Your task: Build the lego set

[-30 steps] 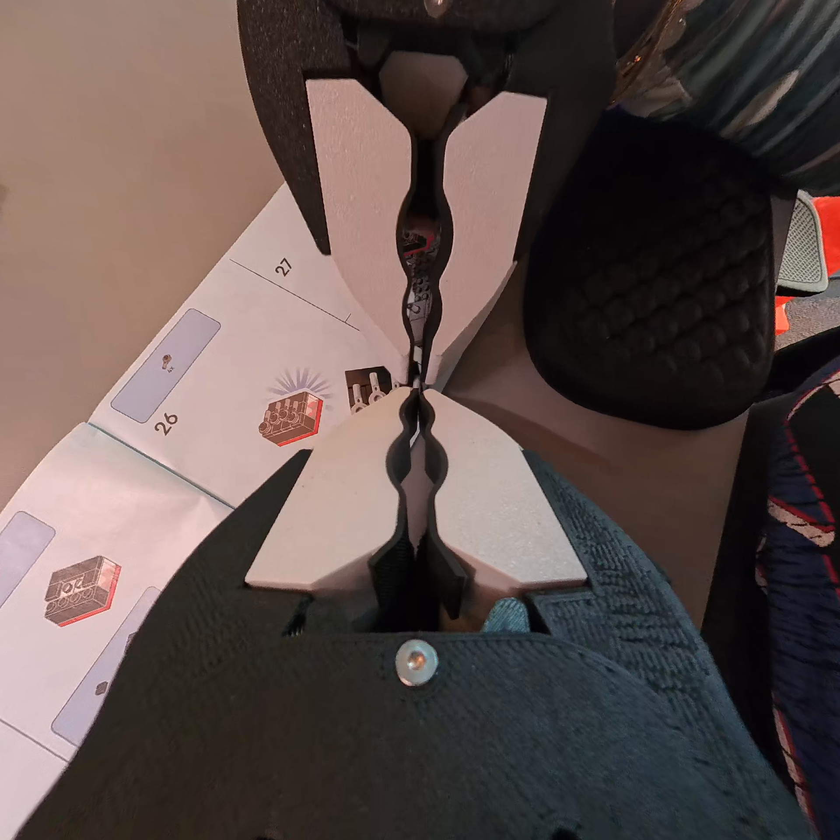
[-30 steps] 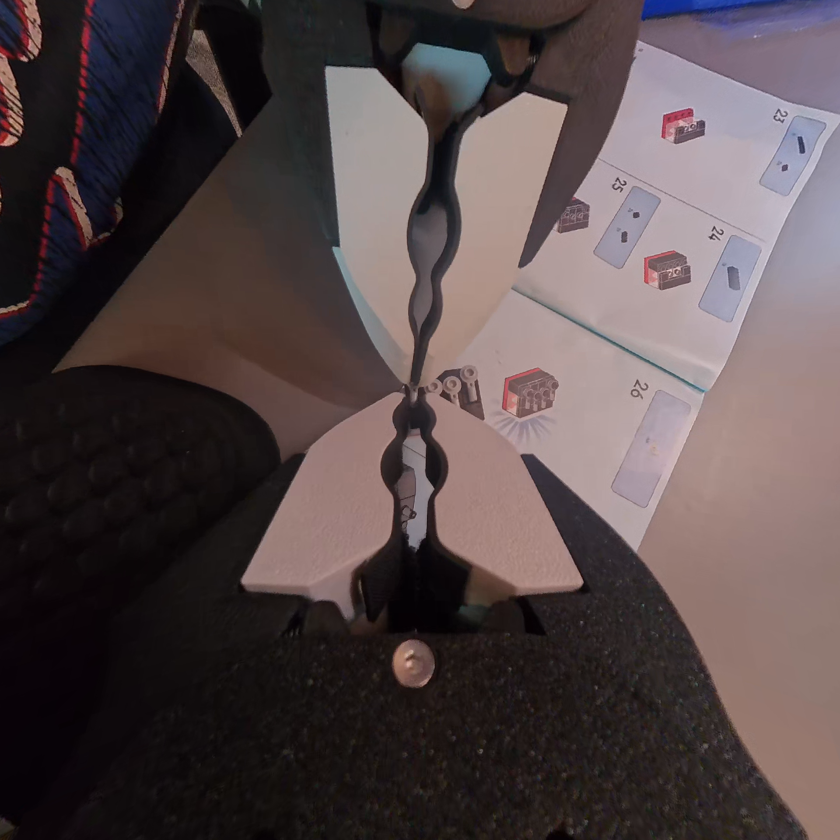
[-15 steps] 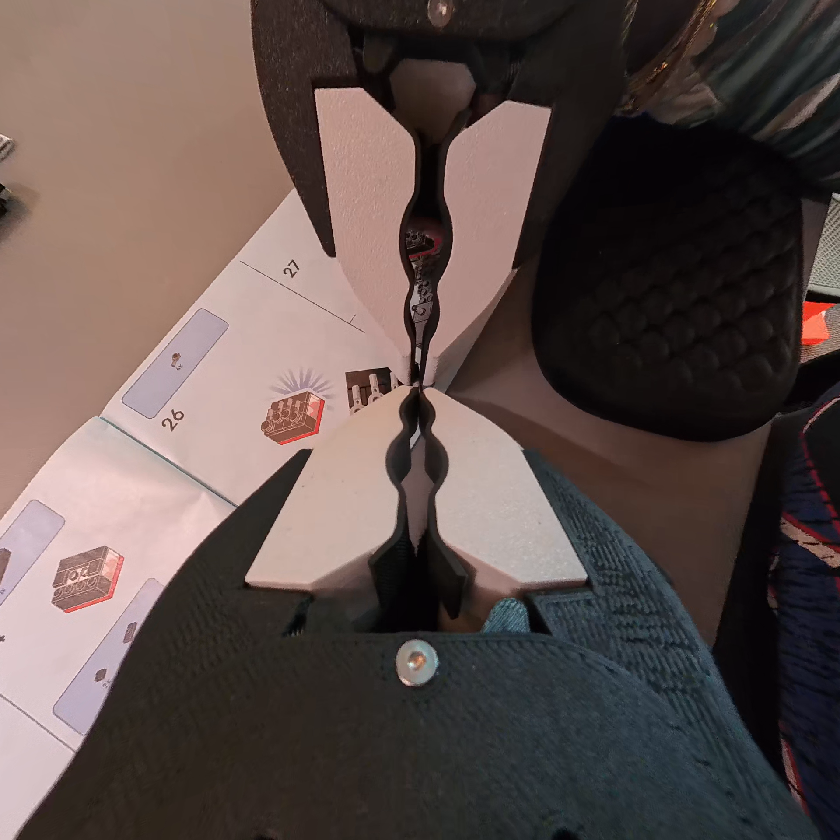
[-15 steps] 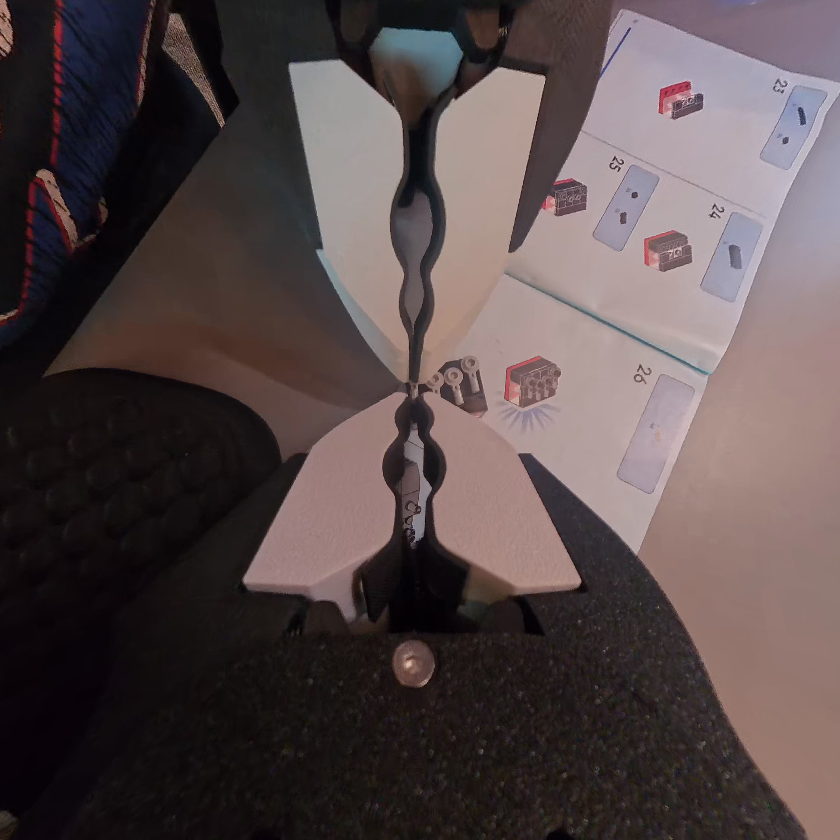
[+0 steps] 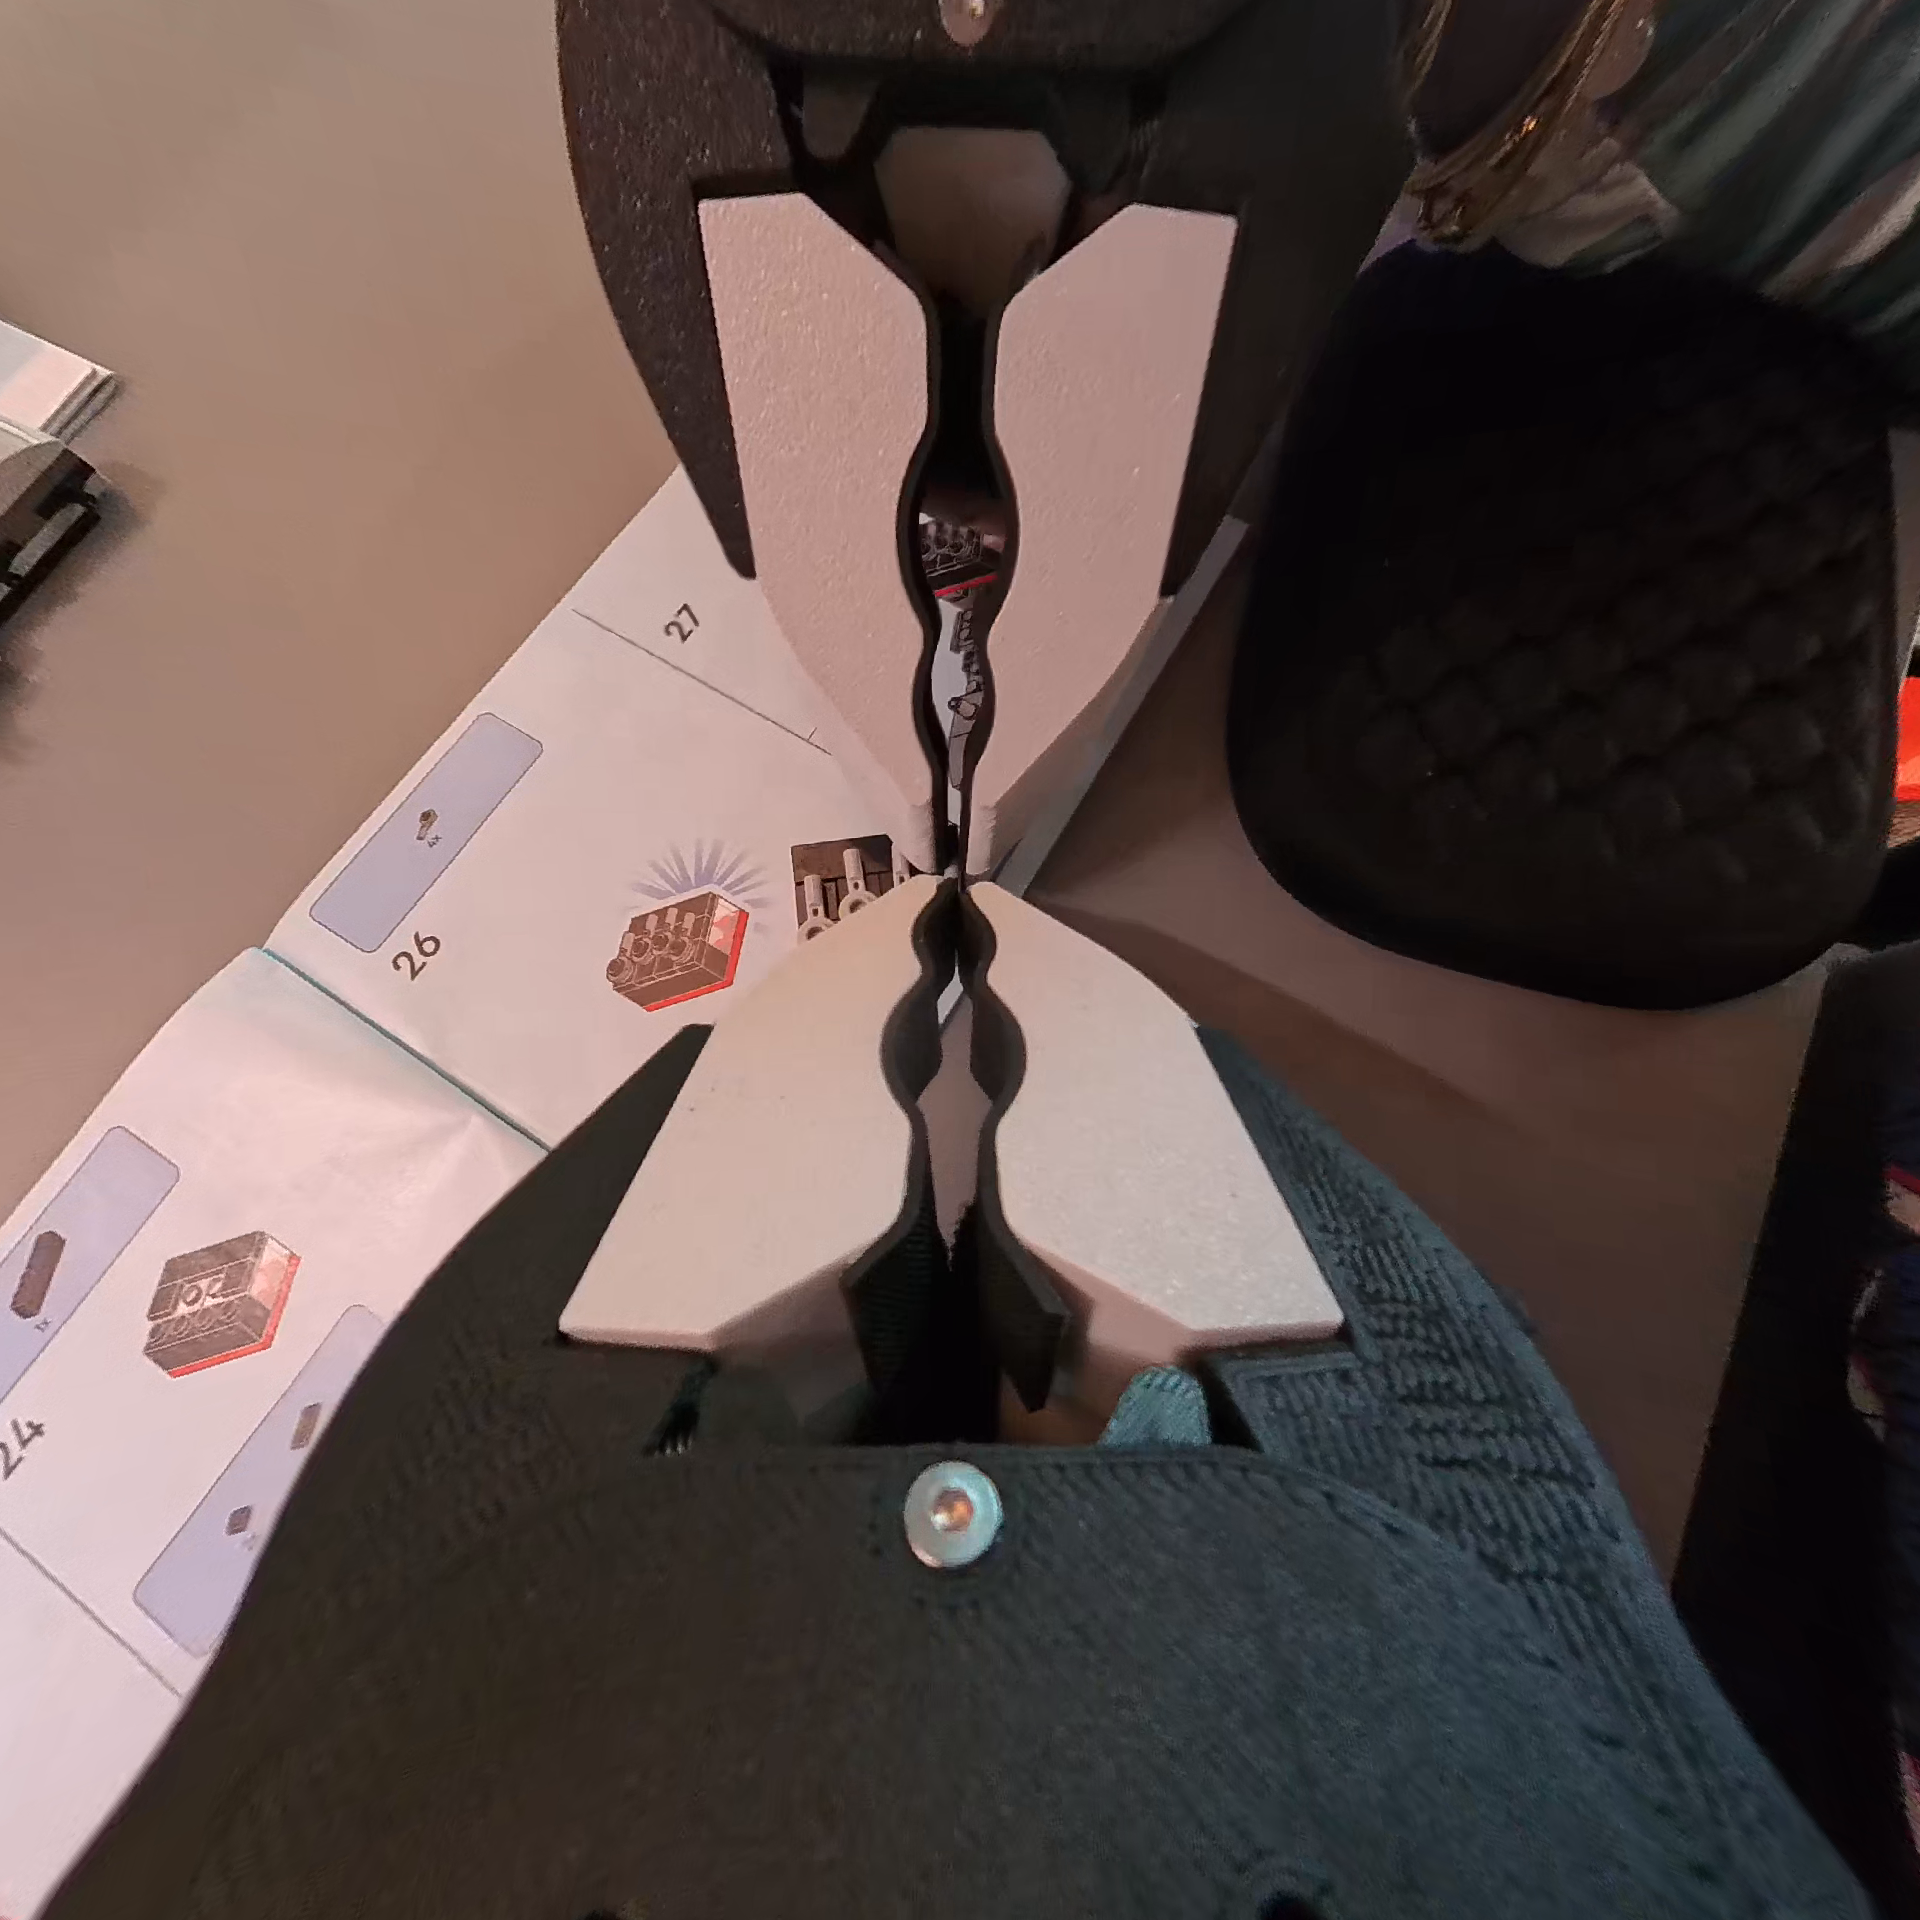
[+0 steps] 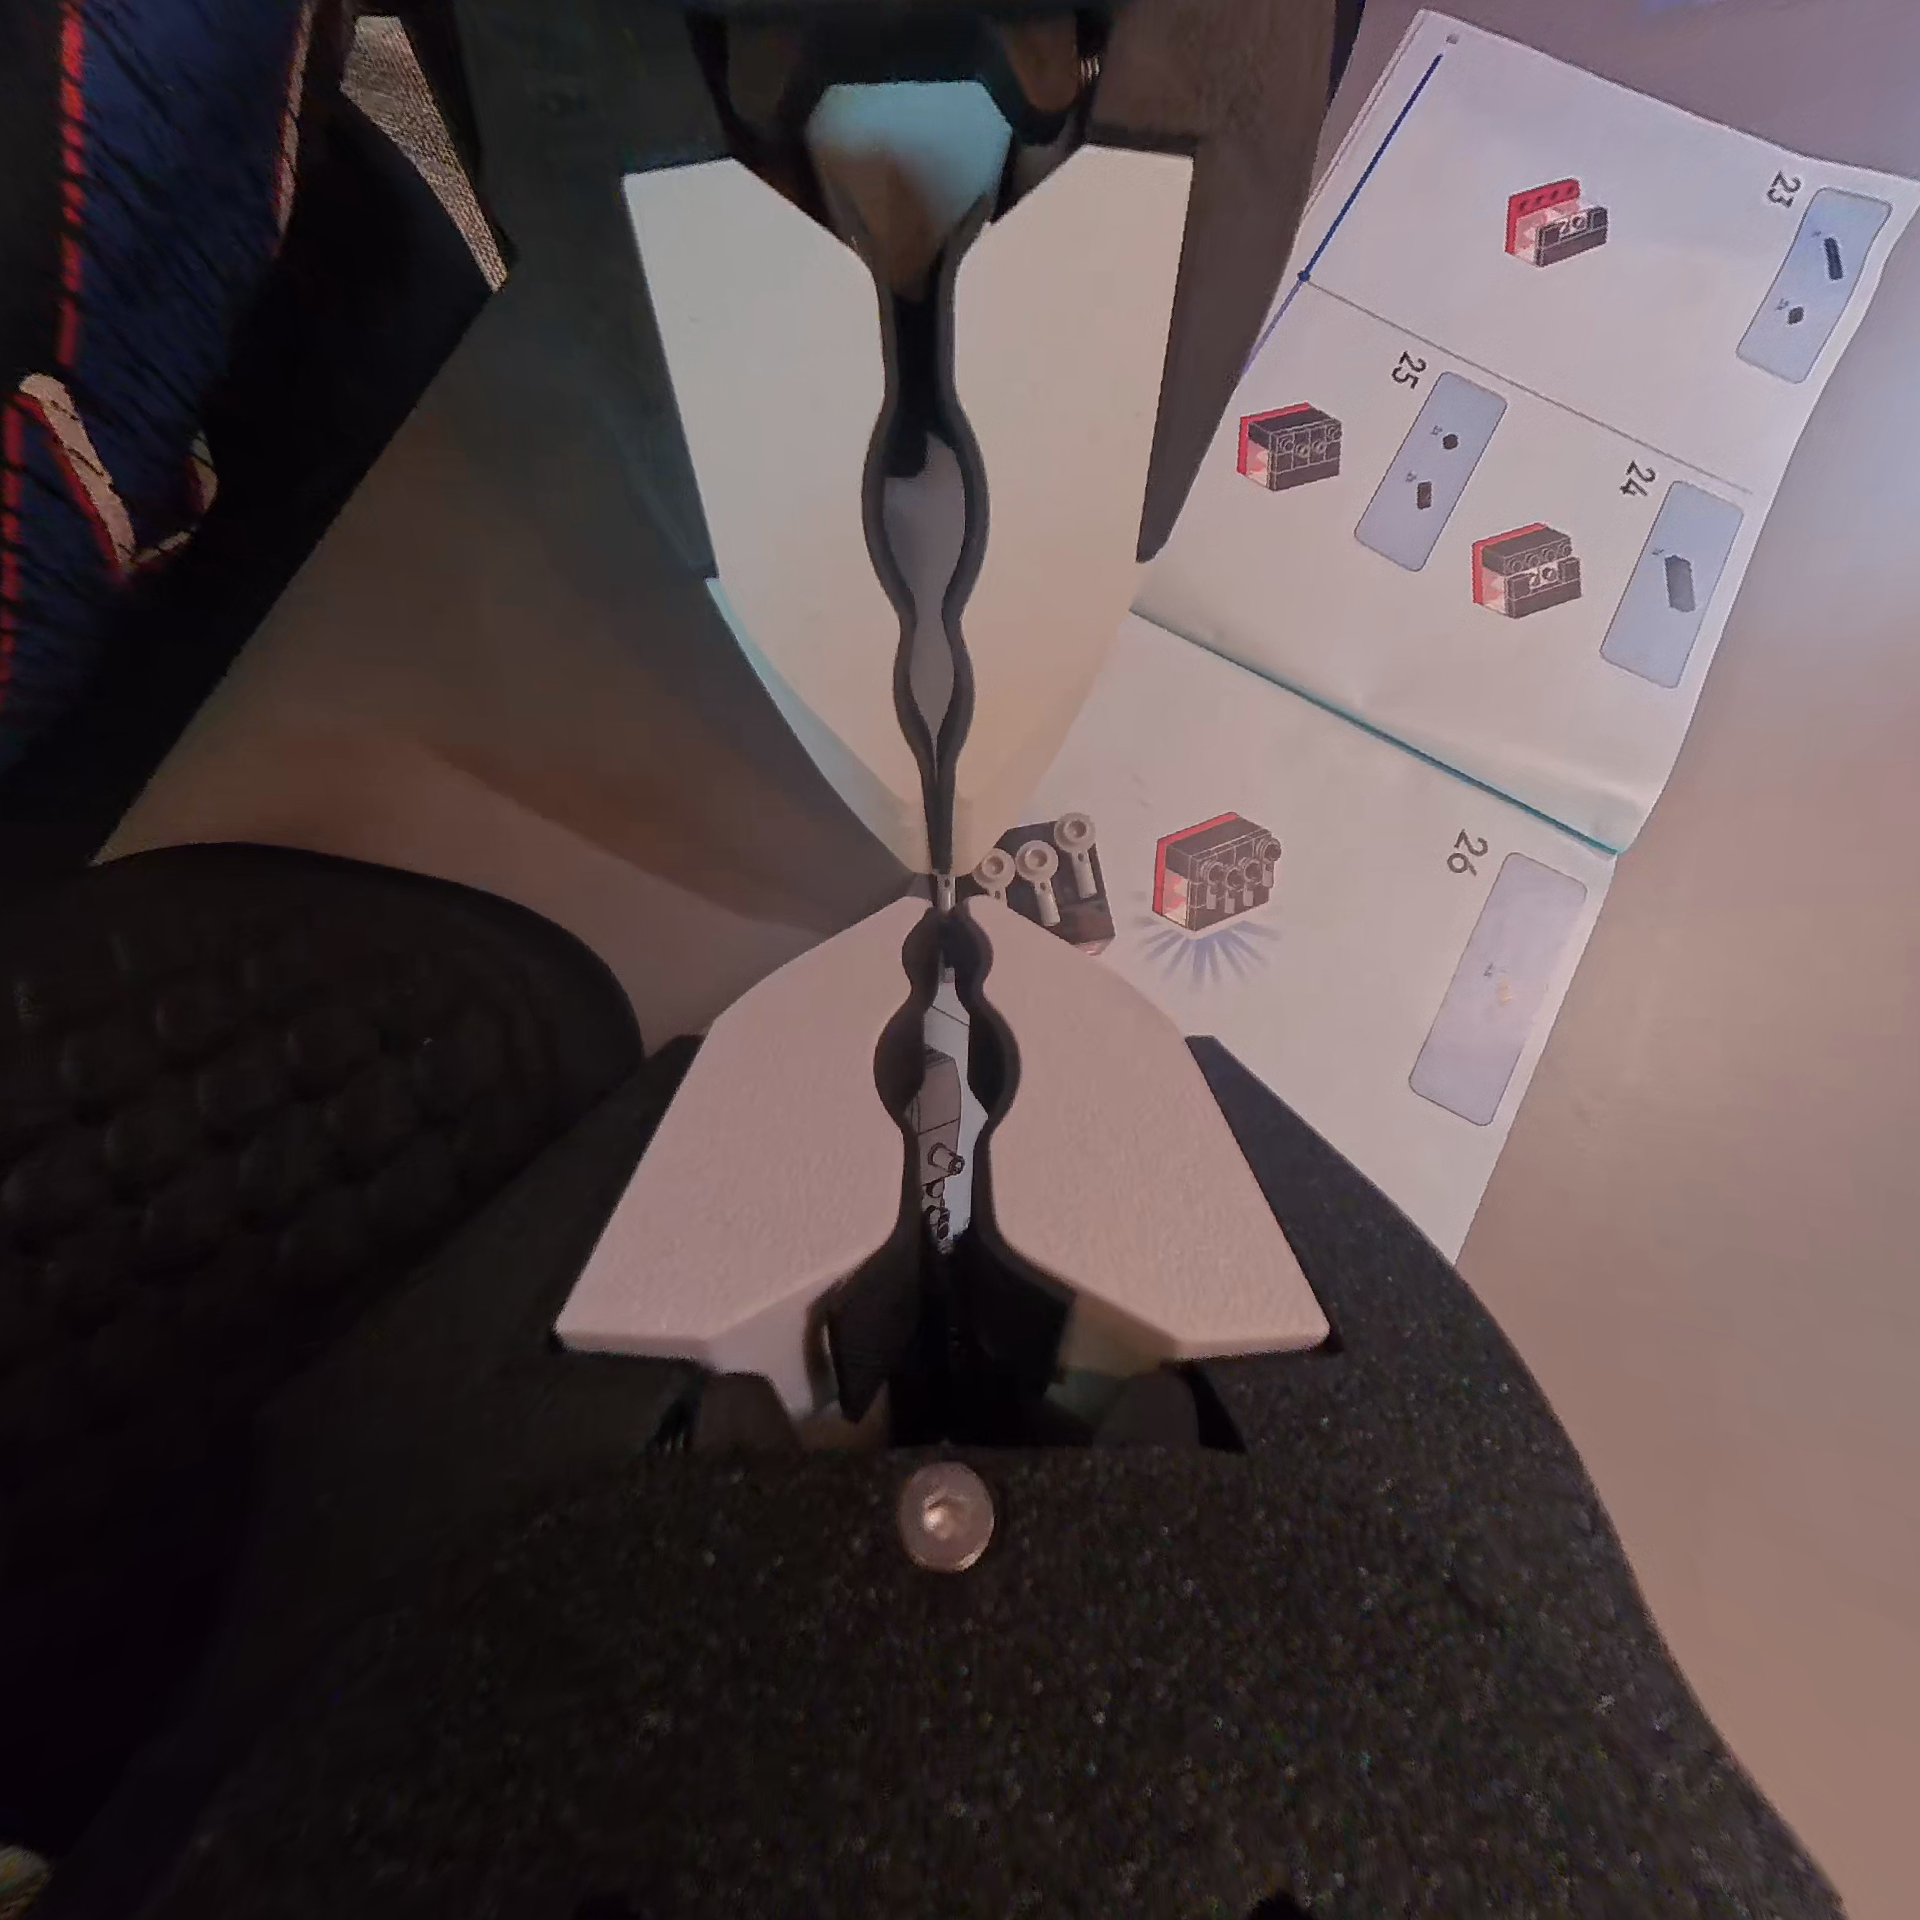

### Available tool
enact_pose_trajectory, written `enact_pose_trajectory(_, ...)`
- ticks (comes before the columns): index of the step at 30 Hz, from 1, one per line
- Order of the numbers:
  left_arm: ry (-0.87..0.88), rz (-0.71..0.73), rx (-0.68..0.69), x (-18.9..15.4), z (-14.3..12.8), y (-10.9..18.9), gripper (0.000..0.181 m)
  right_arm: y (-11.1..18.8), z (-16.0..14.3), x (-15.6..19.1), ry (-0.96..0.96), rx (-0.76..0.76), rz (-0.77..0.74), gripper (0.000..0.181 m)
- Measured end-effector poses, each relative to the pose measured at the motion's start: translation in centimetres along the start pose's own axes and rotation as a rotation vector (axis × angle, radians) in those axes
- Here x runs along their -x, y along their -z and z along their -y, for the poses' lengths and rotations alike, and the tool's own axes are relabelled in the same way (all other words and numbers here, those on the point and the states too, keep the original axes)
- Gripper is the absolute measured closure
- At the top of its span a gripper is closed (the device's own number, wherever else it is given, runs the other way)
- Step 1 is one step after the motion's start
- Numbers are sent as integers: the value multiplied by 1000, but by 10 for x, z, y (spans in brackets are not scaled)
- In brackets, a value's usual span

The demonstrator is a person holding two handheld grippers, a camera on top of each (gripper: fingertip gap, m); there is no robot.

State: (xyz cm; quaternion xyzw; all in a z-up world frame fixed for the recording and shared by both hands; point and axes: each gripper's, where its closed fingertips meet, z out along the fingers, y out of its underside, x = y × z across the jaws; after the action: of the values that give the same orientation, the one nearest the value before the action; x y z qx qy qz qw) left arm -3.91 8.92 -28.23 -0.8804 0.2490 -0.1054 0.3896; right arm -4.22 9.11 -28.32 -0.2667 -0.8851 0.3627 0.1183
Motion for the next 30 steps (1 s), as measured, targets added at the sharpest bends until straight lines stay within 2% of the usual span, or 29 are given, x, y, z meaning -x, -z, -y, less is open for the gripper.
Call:
enact_pose_trajectory(6, 81, -84, -49, 0, 2, 6, 177, -1, 1, 0, 16, 4, -18, 179)
enact_pose_trajectory(10, 90, -54, -146, 8, 14, 22, 149, -1, 1, -1, 21, 6, -22, 179)
enact_pose_trajectory(12, 71, -11, -102, 15, 7, 18, 129, -1, 1, -1, 20, 3, -21, 179)
enact_pose_trajectory(13, 63, -15, -66, 15, 3, 13, 126, -2, 1, -2, 17, 2, -23, 179)
enact_pose_trajectory(16, 46, -75, 22, 8, -4, 0, 126, -2, 1, -1, 17, -1, -24, 176)
enact_pose_trajectory(24, 70, -79, 106, 11, -13, -11, 139, 3, -1, -6, -10, -41, -35, 167)
enact_pose_trajectory(26, 68, -77, 110, 12, -14, -12, 144, 6, 2, -11, -20, -80, -62, 156)
enact_pose_trajectory(28, 81, -102, 103, 10, -13, -12, 144, 5, 7, -16, -43, -131, -80, 136)
enact_pose_trajectory(30, 96, -144, 99, 8, -13, -11, 144, 0, 7, -13, -57, -133, -41, 130)
